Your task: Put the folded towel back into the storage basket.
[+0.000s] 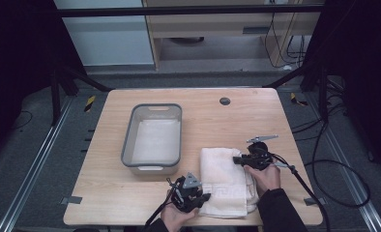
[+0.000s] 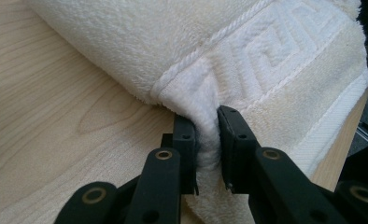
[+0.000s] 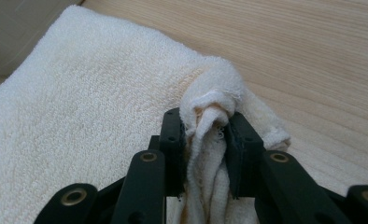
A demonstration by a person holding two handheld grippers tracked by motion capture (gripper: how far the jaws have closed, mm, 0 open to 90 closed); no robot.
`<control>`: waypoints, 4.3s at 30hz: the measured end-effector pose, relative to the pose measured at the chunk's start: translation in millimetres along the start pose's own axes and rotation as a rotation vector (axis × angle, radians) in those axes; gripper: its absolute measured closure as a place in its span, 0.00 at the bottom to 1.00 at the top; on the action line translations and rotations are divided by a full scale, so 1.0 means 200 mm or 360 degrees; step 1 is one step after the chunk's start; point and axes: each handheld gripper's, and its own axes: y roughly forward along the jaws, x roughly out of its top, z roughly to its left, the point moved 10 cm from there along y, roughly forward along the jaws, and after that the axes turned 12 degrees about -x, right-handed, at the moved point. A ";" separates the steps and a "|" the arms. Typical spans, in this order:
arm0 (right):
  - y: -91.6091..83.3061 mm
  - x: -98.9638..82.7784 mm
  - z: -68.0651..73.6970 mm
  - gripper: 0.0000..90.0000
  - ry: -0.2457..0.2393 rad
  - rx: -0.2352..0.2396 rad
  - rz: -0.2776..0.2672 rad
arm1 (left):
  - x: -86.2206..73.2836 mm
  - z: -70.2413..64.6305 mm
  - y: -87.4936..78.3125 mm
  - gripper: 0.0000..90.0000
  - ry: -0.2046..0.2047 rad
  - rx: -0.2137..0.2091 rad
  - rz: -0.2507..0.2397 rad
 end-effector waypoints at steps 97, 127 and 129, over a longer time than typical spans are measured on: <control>-0.69 0.77 0.20 0.81 -0.0007 -0.0010 -0.0790 | 0.65 0.00 -0.68 0.90 0.0228 0.0094 -0.0681; -0.69 1.01 0.36 0.81 -0.0031 0.0026 -0.0905 | 0.73 0.10 -0.94 0.90 0.0211 0.0182 -0.0852; -0.69 1.03 0.37 0.81 -0.0036 0.0029 -0.0909 | 0.74 0.10 -0.96 0.90 0.0211 0.0186 -0.0866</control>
